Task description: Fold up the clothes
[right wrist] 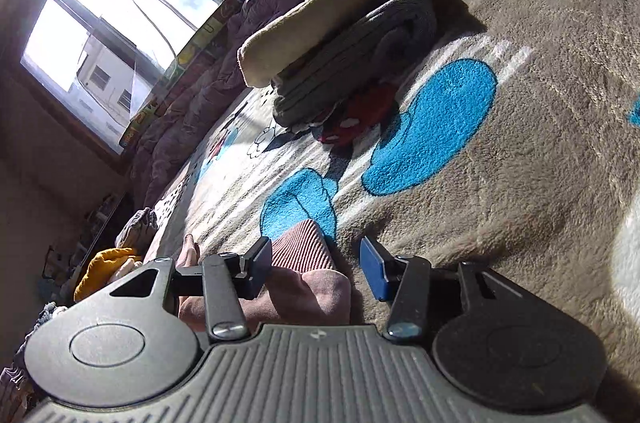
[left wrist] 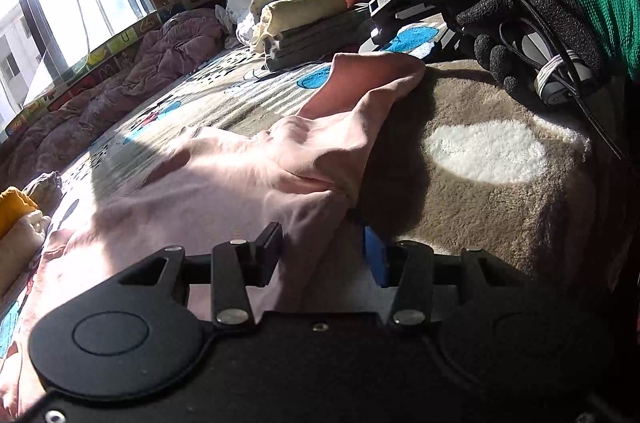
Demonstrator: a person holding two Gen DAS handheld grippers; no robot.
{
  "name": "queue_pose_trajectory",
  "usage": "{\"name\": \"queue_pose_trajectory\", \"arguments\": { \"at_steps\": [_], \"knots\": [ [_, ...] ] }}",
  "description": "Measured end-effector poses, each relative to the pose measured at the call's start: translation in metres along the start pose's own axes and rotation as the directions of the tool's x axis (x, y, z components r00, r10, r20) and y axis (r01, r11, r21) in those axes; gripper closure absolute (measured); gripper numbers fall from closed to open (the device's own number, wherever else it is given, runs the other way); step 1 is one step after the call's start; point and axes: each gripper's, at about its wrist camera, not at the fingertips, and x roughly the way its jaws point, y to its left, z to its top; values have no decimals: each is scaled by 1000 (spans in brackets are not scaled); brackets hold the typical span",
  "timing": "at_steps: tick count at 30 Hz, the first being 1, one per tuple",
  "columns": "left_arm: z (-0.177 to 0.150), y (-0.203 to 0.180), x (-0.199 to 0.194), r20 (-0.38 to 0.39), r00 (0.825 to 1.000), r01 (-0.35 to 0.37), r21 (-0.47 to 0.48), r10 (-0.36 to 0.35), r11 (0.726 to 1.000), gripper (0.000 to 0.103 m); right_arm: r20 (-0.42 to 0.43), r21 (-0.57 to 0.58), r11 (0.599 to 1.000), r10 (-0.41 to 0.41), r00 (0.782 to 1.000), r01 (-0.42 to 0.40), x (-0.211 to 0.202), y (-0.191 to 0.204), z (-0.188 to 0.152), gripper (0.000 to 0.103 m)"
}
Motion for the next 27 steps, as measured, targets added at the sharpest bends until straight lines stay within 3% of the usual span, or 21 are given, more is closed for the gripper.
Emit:
{"name": "queue_pose_trajectory", "arguments": {
  "at_steps": [2,4,7,10,12,14,16,19,22,23,24,25,27],
  "knots": [
    [1,2,2,-4,1000,0,-15,0,1000,56,-33,-83,997,-7,999,4,5,14,-5,57],
    [2,1,3,-7,1000,-2,-22,2,1000,55,-47,-122,992,-19,999,13,6,22,-8,89],
    [2,1,3,-7,1000,-7,-33,7,999,55,80,-113,993,-30,996,39,-19,27,-8,89],
    [1,1,3,-6,1000,-11,-37,10,999,55,274,-112,986,-85,958,120,-50,31,-7,89],
    [1,0,2,-6,1000,-11,-41,11,999,55,276,-40,983,-160,948,177,-51,16,-6,83],
    [1,0,2,-8,1000,-12,-41,11,999,56,228,51,985,-175,958,167,-47,-3,-6,76],
    [2,0,1,-10,1000,-16,-36,16,999,55,211,109,985,-151,966,130,-45,-13,-7,51],
    [4,-2,-1,-9,999,-33,-12,32,999,55,184,129,987,-122,975,99,-36,-18,-6,43],
    [7,-6,-3,-7,999,-54,20,54,998,56,154,98,990,-113,982,99,-24,-13,-2,40],
    [8,-8,-2,-8,998,-63,38,63,997,56,144,80,992,-112,983,101,-21,-11,-1,42],
    [9,-10,-1,-10,997,-72,57,73,996,56,127,65,993,-109,986,101,-17,-8,0,58],
    [10,-12,0,-12,997,-81,77,82,994,56,107,68,993,-101,989,94,-14,-9,0,83],
    [10,-15,4,-17,995,-96,132,99,987,56,101,80,993,-93,990,85,-12,-10,0,88]
  ]
}}
